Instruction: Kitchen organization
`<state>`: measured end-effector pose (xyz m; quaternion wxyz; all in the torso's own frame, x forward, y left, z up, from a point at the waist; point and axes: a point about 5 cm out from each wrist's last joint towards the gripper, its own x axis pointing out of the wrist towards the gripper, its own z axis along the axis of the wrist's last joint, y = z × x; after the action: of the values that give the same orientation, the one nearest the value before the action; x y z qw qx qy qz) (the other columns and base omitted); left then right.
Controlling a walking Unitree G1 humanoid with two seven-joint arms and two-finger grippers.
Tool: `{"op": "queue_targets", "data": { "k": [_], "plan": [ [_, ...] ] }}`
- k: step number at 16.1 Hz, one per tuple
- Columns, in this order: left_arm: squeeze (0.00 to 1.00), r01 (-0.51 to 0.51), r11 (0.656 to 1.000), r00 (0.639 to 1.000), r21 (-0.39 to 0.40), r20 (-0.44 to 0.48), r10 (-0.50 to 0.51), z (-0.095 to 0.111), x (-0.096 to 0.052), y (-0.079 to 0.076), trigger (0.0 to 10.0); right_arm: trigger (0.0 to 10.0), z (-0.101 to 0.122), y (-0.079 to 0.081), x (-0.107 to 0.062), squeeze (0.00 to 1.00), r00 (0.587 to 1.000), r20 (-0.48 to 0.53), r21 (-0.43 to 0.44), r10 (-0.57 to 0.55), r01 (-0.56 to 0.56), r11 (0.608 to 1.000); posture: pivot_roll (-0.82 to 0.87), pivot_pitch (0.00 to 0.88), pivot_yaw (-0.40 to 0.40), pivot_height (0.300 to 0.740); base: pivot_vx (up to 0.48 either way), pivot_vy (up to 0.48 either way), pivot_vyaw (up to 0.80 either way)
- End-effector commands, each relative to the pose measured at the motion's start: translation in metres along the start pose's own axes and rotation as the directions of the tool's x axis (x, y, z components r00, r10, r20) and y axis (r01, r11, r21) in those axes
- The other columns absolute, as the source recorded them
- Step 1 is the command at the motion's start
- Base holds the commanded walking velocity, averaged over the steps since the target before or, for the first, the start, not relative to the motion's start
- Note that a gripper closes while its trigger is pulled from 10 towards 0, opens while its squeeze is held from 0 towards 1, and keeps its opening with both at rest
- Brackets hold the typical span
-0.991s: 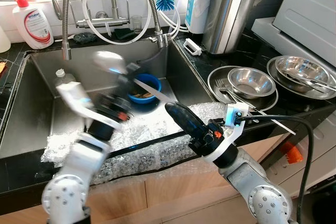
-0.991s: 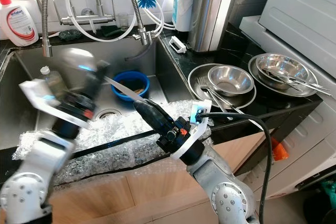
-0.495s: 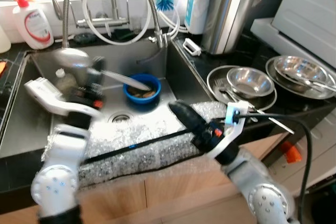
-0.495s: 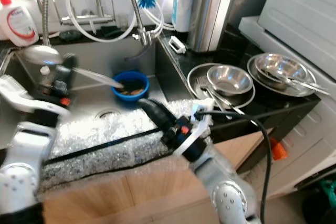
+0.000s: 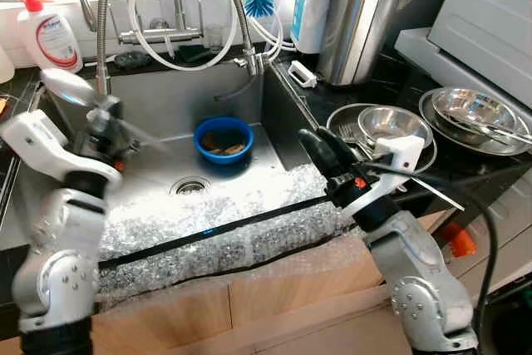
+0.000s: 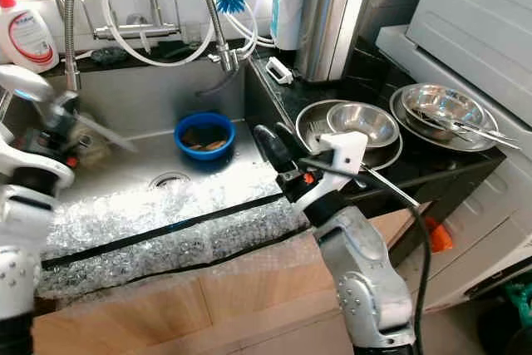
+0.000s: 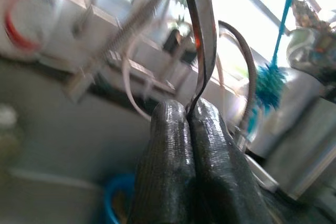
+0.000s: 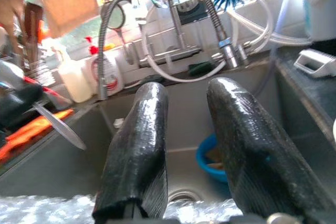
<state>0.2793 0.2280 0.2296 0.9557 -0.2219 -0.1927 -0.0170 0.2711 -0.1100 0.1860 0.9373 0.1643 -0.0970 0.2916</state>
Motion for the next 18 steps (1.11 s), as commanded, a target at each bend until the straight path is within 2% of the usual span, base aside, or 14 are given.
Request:
{"op": "queue_targets", "data": {
  "k": [1, 2, 3, 4, 6, 7, 9, 11, 12, 13, 14, 18],
  "plan": [
    [0.0, 0.006, 0.997, 1.0, 0.071, 0.011, -0.006, 0.0, 0.004, -0.005, 10.0, 10.0, 0.005, 0.001, 0.003, 0.0, 1.0, 0.021, -0.063, -0.005, 0.006, 0.998, 0.03, 0.04, -0.037, 0.74, 0.0, 0.0, 0.0],
    [0.0, 0.003, 0.992, 1.0, 0.124, 0.017, -0.005, -0.002, 0.004, -0.007, 10.0, 10.0, 0.005, 0.002, 0.004, 0.0, 1.0, 0.024, -0.123, -0.009, 0.012, 0.992, 0.03, 0.039, -0.036, 0.74, 0.0, 0.0, 0.0],
    [0.0, -0.006, 0.973, 1.0, 0.23, 0.026, 0.0, -0.007, 0.004, -0.012, 10.0, 10.0, 0.003, 0.006, 0.003, 0.0, 1.0, 0.018, -0.207, 0.002, 0.002, 0.978, 0.02, 0.037, -0.036, 0.74, 0.0, 0.0, 0.0],
    [0.0, 0.0, 0.961, 1.0, 0.275, 0.027, -0.007, -0.01, 0.004, -0.014, 10.0, 10.0, 0.002, 0.009, 0.002, 0.0, 1.0, 0.016, -0.238, 0.003, 0.001, 0.971, 0.02, 0.037, -0.036, 0.74, 0.0, 0.0, 0.0],
    [0.0, 0.046, 0.927, 0.999, 0.373, -0.023, -0.04, -0.023, 0.004, -0.02, 10.0, 10.0, -0.001, 0.009, -0.002, 0.0, 1.0, 0.017, -0.288, -0.02, 0.024, 0.957, 0.02, 0.035, -0.035, 0.74, 0.0, 0.0, 0.0],
    [0.0, 0.084, 0.892, 0.996, 0.445, -0.072, -0.059, -0.033, 0.003, -0.022, 10.0, 10.0, -0.004, 0.007, -0.007, 0.0, 0.999, 0.02, -0.348, -0.044, 0.048, 0.936, 0.02, 0.032, -0.032, 0.74, 0.0, 0.0, 0.0],
    [0.0, 0.091, 0.873, 0.994, 0.479, -0.091, -0.054, -0.037, 0.002, -0.02, 10.0, 10.0, -0.007, 0.004, -0.012, 0.0, 0.996, 0.034, -0.364, -0.087, 0.093, 0.927, 0.02, 0.027, -0.028, 0.74, 0.0, 0.0, 0.0],
    [0.0, 0.134, 0.813, 0.988, 0.566, -0.142, -0.064, -0.046, 0.0, -0.016, 10.0, 10.0, -0.012, -0.001, -0.021, 0.0, 0.991, 0.028, -0.386, -0.129, 0.129, 0.914, 0.02, 0.018, -0.021, 0.74, 0.0, 0.0, 0.0],
    [0.0, 0.125, 0.807, 0.989, 0.577, -0.137, -0.055, -0.046, 0.001, -0.014, 10.0, 10.0, -0.015, 0.0, -0.023, 0.0, 0.991, 0.021, -0.396, -0.129, 0.127, 0.91, 0.02, 0.017, -0.019, 0.74, 0.0, 0.0, 0.0],
    [0.0, 0.137, 0.793, 0.985, 0.593, -0.169, -0.043, -0.053, 0.002, -0.014, 10.0, 10.0, -0.021, 0.0, -0.026, 0.0, 0.989, 0.012, -0.382, -0.145, 0.139, 0.914, 0.02, 0.01, -0.016, 0.74, 0.0, 0.0, 0.0],
    [0.0, 0.146, 0.785, 0.98, 0.602, -0.198, -0.031, -0.059, 0.002, -0.013, 10.0, 10.0, -0.023, 0.001, -0.027, 0.0, 0.989, 0.009, -0.382, -0.148, 0.14, 0.913, 0.02, 0.008, -0.014, 0.74, 0.0, 0.0, 0.0],
    [0.0, 0.149, 0.789, 0.973, 0.597, -0.23, -0.01, -0.068, -0.002, -0.01, 10.0, 10.0, -0.027, -0.001, -0.027, 0.0, 0.986, 0.007, -0.374, -0.167, 0.157, 0.914, 0.02, 0.006, -0.014, 0.74, 0.0, 0.0, 0.0]
  ]
}}
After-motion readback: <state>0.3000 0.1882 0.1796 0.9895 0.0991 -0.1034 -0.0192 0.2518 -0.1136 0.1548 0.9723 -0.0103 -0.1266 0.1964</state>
